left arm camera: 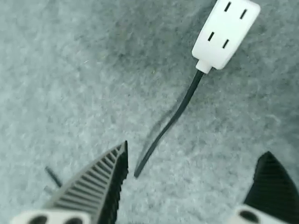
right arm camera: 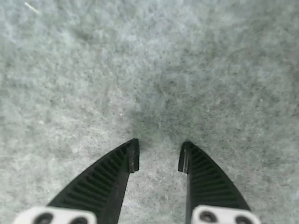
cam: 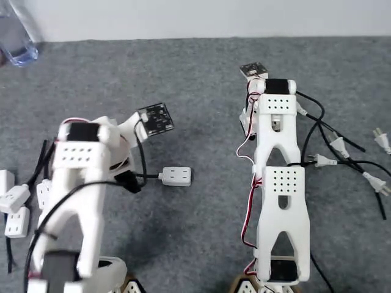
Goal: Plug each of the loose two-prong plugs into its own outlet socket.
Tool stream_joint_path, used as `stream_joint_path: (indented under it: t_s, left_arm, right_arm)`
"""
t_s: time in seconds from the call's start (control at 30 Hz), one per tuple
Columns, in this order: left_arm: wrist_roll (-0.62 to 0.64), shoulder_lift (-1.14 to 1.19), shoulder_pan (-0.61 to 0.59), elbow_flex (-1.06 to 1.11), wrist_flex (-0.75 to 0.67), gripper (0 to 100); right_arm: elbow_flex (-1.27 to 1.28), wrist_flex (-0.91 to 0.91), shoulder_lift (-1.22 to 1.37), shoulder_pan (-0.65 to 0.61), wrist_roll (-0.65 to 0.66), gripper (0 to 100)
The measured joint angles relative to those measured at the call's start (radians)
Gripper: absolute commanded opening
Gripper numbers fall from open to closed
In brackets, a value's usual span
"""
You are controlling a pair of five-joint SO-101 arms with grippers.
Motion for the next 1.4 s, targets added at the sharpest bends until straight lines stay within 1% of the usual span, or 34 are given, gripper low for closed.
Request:
stream_joint_path:
  t_s: [0.07, 0.13, 0.3, 0.4, 0.6, 0.8, 0.93, 1.03, 1.13, 1.23, 1.3, 1.4]
  left_arm:
    - [-0.002, 0.089, 0.014, -0.012, -0.049, 40]
    - [-0.002, 0.175, 0.021, -0.051, -0.069, 40]
    - [-0.005, 0.35, 0.066, -0.21, -0.064, 40]
    - [-0.034, 0.434, 0.104, -0.292, -0.038, 40]
    - [-0.1, 0.574, 0.166, -0.336, -0.032, 40]
    - [-0.104, 0.62, 0.196, -0.338, -0.092, 40]
    - [-0.109, 0.62, 0.236, -0.338, -0.101, 40]
    - [-0.109, 0.637, 0.276, -0.338, -0.137, 40]
    - [-0.064, 0.672, 0.322, -0.338, -0.161, 40]
    - [-0.035, 0.687, 0.321, -0.358, -0.157, 40]
    - [-0.029, 0.687, 0.319, -0.361, -0.144, 37]
    - [-0.028, 0.687, 0.322, -0.361, -0.129, 25]
  right_arm:
    - [0.0, -0.002, 0.0, 0.0, 0.0, 15.5]
    - [0.0, -0.002, 0.0, 0.0, 0.0, 15.5]
    - [0.0, -0.002, 0.0, 0.0, 0.0, 15.5]
    - [0.0, -0.002, 0.0, 0.0, 0.0, 15.5]
    - [0.0, -0.002, 0.0, 0.0, 0.0, 15.5]
    - [0.0, -0.002, 0.0, 0.0, 0.0, 15.5]
    - [0.0, -0.002, 0.0, 0.0, 0.0, 15.5]
    - [0.0, -0.002, 0.0, 0.0, 0.0, 15.5]
    - [0.0, -0.002, 0.0, 0.0, 0.0, 15.5]
    - [0.0, -0.002, 0.0, 0.0, 0.0, 15.5]
    - [0.0, -0.002, 0.0, 0.0, 0.0, 15.5]
    - [0.0, -0.002, 0.0, 0.0, 0.0, 15.5]
